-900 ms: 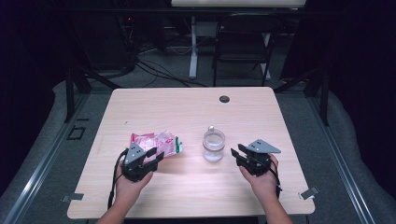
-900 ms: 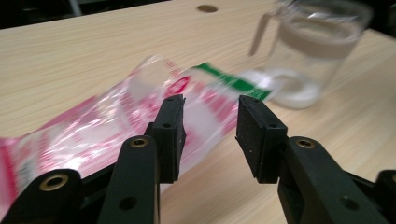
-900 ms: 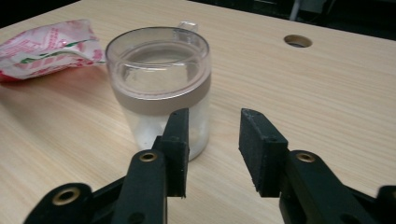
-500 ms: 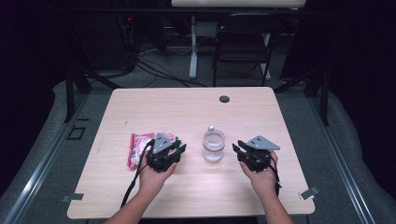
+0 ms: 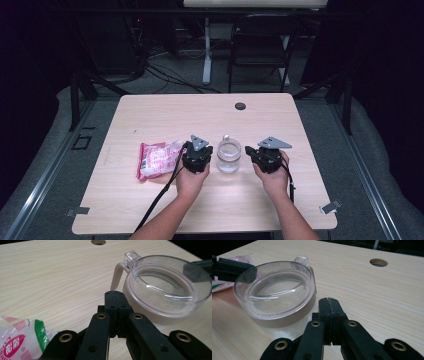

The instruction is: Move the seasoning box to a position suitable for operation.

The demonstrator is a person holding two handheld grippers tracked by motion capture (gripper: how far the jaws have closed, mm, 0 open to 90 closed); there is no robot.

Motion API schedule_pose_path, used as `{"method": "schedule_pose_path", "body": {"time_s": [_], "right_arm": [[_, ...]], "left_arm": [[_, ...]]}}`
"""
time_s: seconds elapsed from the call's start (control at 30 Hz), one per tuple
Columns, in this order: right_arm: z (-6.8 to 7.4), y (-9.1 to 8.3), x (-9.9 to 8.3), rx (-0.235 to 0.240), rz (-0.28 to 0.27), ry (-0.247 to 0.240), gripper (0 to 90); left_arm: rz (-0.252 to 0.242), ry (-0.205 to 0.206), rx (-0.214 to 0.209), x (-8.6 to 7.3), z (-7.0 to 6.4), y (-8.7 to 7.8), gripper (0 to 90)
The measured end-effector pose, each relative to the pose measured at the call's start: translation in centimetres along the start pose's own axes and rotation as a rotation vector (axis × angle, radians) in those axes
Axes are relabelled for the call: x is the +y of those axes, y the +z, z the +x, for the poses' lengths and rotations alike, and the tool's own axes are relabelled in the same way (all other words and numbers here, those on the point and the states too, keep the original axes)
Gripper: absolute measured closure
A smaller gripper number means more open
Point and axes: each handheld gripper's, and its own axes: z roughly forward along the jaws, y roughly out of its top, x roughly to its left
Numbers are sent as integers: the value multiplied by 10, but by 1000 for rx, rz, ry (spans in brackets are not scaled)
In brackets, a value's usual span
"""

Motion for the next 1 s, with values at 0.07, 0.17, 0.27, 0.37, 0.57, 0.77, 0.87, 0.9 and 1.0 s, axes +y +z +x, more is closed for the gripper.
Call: {"method": "schedule_pose_path", "body": {"time_s": [0.07,0.17,0.27,0.37,0.57,0.77,0.87,0.9,1.0], "right_arm": [[-2,3,2,2,1,3,900],[-2,5,3,8,1,0,900],[-2,9,4,19,5,3,898],[1,13,4,46,24,-3,900],[3,12,5,33,43,-4,900],[11,0,1,27,62,-34,900],[18,-10,-4,27,71,-46,900],[21,-14,-6,28,79,-54,900],[34,-26,-11,24,93,-75,900]], "left_arm": [[26,18,13,2,-5,4,900],[49,17,27,3,-8,11,900],[62,19,39,2,-9,16,900],[65,16,31,2,-8,16,900],[78,50,30,3,-9,15,900],[98,104,5,0,-13,6,900],[99,124,-31,-7,-15,-2,900],[95,132,-42,-9,-15,-5,900],[92,144,-70,-16,-13,-14,900]]}}
